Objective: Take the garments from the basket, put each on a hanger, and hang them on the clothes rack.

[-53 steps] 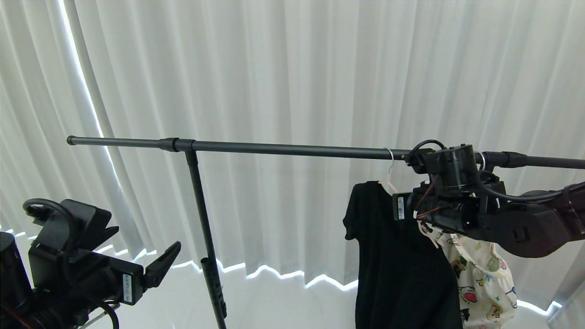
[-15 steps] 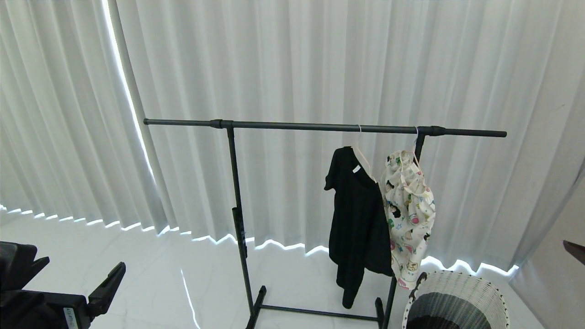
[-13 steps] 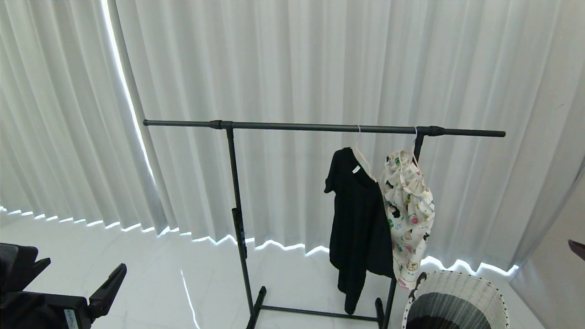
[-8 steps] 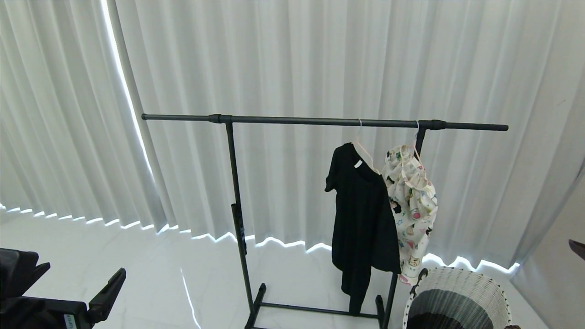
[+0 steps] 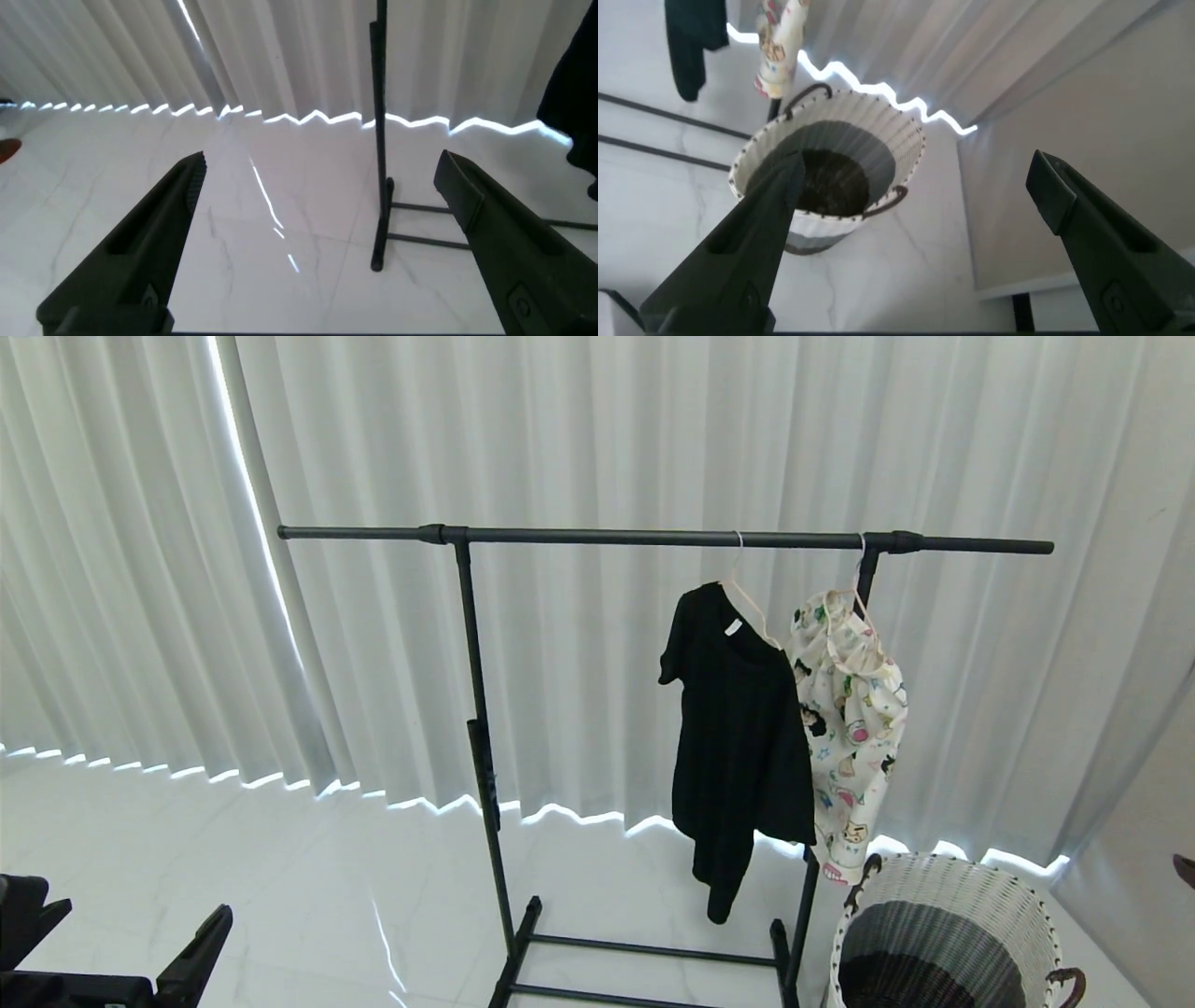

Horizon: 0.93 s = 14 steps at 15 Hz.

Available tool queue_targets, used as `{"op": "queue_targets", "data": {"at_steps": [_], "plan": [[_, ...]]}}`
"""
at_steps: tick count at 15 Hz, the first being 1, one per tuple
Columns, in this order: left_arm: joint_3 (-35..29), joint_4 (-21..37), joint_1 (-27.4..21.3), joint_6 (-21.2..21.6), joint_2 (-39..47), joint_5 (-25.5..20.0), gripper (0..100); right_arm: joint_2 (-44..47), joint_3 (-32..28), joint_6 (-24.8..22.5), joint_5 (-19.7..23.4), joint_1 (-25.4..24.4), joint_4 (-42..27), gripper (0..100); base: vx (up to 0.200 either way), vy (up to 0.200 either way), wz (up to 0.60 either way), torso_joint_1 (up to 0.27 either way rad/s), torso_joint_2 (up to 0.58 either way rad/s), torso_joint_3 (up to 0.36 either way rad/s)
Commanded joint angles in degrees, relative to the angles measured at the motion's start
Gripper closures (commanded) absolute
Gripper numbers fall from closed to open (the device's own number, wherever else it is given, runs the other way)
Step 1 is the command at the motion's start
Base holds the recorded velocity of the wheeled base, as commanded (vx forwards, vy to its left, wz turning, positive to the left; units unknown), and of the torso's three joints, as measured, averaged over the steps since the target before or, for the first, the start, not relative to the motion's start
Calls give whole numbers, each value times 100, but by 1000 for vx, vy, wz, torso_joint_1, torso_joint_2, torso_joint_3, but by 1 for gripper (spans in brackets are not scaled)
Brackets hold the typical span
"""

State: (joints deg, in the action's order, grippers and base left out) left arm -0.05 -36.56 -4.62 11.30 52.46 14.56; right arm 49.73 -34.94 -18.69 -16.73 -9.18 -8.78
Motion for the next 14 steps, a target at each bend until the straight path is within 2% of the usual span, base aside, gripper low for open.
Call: {"op": "queue_targets", "data": {"at_steps": [1, 2, 3, 4, 5, 6, 7, 8, 10, 12, 14], "plan": [[5, 624, 163, 4, -877, 3, 0, -297, 233, -3, -6, 180, 16, 0, 0, 0, 0, -222, 515, 290], [5, 1125, 163, 13, -1422, 3, 0, -464, 418, 6, -6, 276, 25, 0, 0, 0, 0, -212, 505, 290], [5, 1362, 163, 13, -1668, 3, 0, -552, 488, 6, 3, 320, 25, 0, 0, 0, 0, -212, 496, 281], [5, 1916, 163, 48, -2336, 3, 0, -727, 655, -3, 3, 426, 25, 0, 0, 0, 0, -207, 481, 276], [5, 2795, 163, 74, -3505, 12, 0, -1009, 857, -3, 3, 584, 16, 0, 0, 0, 0, -193, 496, 290], [5, 3269, 163, 311, -4490, 12, 0, -1149, 936, -3, 3, 707, 16, 0, 0, 0, 0, -193, 486, 281], [-13, 3357, 198, 540, -4841, 56, 0, -1237, 971, 14, 3, 812, 16, 0, 0, 0, 0, -193, 476, 276], [5, 3269, 330, 566, -4903, 276, 0, -1334, 1033, 41, 3, 900, 25, 0, 0, 0, 0, -188, 471, 286], [5, 3269, 462, 505, -5246, 381, 0, -1729, 1349, 287, 20, 918, 175, 0, 0, 0, 0, -176, 466, 293], [5, 3269, 462, 206, -5246, 513, 0, -2573, 2140, 340, 20, 918, 763, 0, 0, 0, 0, -156, 415, 259], [5, 3269, 462, 65, -5246, 531, 0, -3663, 2835, 322, -6, 927, 922, 0, 0, 0, 0, -63, 156, 119]]}}
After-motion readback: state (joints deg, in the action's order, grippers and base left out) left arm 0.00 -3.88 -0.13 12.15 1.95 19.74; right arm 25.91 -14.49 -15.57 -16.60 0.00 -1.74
